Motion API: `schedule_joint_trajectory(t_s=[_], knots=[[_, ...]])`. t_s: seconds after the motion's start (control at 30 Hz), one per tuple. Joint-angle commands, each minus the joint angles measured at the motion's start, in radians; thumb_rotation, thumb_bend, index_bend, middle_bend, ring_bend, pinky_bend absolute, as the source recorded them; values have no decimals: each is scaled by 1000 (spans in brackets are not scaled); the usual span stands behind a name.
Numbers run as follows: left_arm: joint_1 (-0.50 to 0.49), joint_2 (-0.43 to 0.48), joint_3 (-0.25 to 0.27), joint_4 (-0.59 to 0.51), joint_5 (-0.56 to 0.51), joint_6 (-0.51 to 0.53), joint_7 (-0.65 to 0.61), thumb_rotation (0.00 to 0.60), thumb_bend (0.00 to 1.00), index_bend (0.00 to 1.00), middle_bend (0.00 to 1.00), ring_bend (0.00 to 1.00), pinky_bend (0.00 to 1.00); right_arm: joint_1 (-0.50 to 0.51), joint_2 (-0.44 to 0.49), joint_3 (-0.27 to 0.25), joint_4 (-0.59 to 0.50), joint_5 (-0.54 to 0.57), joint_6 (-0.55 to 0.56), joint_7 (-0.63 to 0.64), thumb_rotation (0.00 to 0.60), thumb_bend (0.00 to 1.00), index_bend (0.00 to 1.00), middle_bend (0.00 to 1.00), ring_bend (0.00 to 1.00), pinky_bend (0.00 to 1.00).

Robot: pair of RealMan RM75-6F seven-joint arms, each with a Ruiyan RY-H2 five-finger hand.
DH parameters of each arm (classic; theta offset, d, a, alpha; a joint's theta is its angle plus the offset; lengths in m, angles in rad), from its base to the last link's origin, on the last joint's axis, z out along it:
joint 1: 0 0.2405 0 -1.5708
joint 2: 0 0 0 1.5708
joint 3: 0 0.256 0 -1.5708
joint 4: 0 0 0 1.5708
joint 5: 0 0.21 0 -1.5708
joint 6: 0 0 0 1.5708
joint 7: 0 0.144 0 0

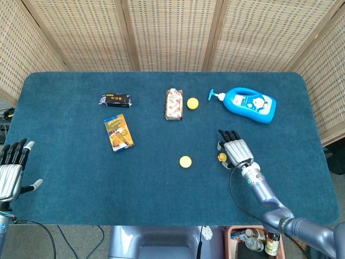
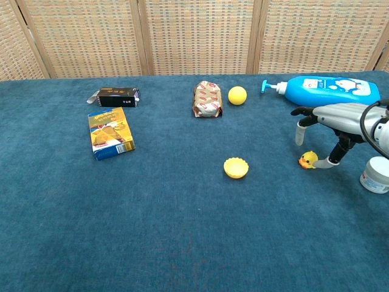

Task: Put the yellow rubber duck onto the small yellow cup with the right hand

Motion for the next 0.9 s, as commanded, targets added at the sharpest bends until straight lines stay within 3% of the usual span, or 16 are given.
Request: schedule_joint_trajectory(t_s=[0.03, 0.37, 0.67, 0.9], knots=[[0, 0, 0, 0, -1, 0, 0, 600, 0, 0, 0, 0, 0, 4, -4, -2, 8, 9, -6, -4, 600, 231, 381, 0, 0, 0], [-1, 3, 3, -2, 1, -3, -6, 600, 0, 0, 0, 0, 0, 10, -9, -12, 30, 36, -24, -6, 600, 256, 420, 0, 0, 0], [-1, 3, 5, -2, 2, -1, -7, 600, 0, 0, 0, 0, 0, 17, -28, -20, 51, 32, -21, 9, 600, 281, 516, 0, 0, 0], [-2, 4, 5, -4, -1, -3, -7, 600, 0, 0, 0, 0, 0, 16, -5, -17, 8, -6, 12, 53, 600, 296, 534, 0, 0, 0]])
